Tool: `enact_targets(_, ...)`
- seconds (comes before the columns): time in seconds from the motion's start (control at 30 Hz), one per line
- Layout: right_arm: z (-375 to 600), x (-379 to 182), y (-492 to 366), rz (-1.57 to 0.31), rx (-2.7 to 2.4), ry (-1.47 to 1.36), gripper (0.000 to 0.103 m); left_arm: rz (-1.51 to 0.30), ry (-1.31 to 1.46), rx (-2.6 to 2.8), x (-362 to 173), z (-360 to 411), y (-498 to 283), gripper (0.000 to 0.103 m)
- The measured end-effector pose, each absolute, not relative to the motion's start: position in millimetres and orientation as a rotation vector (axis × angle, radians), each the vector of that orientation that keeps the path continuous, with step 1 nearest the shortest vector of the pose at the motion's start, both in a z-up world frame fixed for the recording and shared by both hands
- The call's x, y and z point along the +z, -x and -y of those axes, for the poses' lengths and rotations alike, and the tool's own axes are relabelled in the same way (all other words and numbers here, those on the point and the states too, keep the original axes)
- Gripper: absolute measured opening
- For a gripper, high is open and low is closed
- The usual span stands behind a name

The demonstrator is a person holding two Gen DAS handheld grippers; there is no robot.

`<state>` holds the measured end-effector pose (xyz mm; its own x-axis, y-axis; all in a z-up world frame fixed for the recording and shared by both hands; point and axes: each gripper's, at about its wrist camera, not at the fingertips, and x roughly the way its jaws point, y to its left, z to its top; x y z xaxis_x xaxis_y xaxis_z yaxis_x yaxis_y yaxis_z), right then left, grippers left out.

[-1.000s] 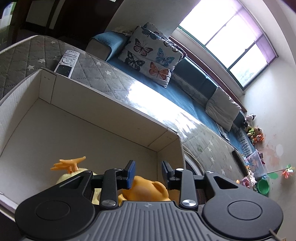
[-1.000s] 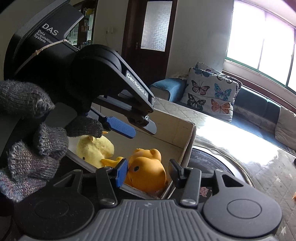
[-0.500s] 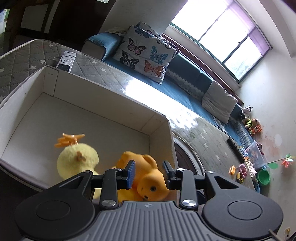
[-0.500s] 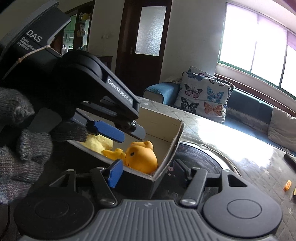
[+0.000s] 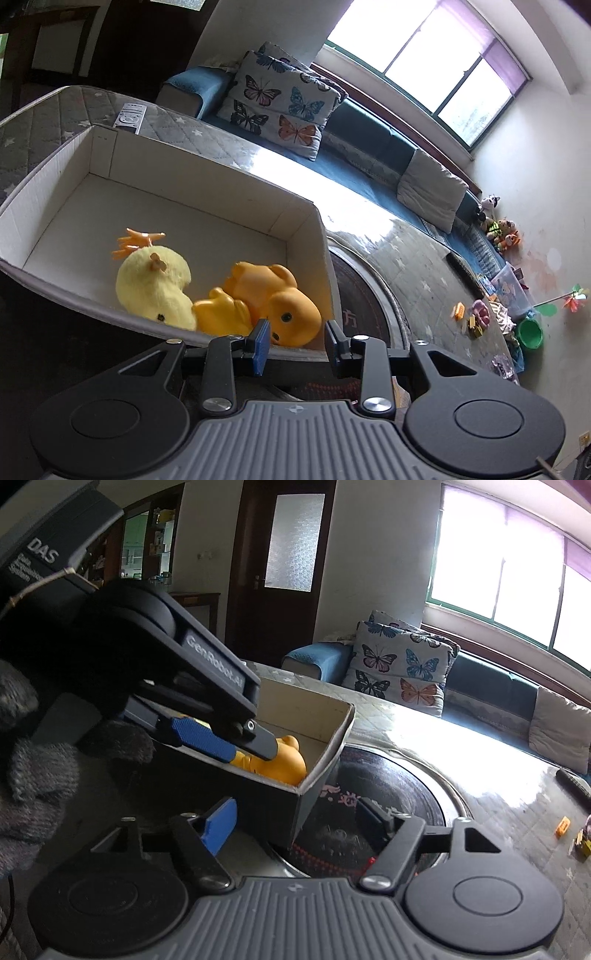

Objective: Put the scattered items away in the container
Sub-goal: 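Move the right gripper to the red-and-yellow round toy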

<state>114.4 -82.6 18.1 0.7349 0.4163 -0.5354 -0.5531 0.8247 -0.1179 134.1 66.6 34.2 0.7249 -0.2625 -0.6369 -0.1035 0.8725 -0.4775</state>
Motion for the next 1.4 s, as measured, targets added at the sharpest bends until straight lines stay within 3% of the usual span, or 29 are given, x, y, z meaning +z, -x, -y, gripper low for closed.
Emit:
enact_targets(0.37, 96, 11, -103, -0.534, 0.525, 0.267, 0.076, -0.755, 0.447, -0.109, 33, -45, -113, 0.035)
enact_targets(0.5, 103, 6, -99, -0.545, 0.516, 0.26, 0.082, -0.783, 0.44, -0.117, 24, -39, -108, 0.035)
enact_targets(1.4, 150, -27, -104, -0.648, 0.404, 0.21, 0.083, -0.9, 0.407, -0.218, 2, 13, -122, 0.035)
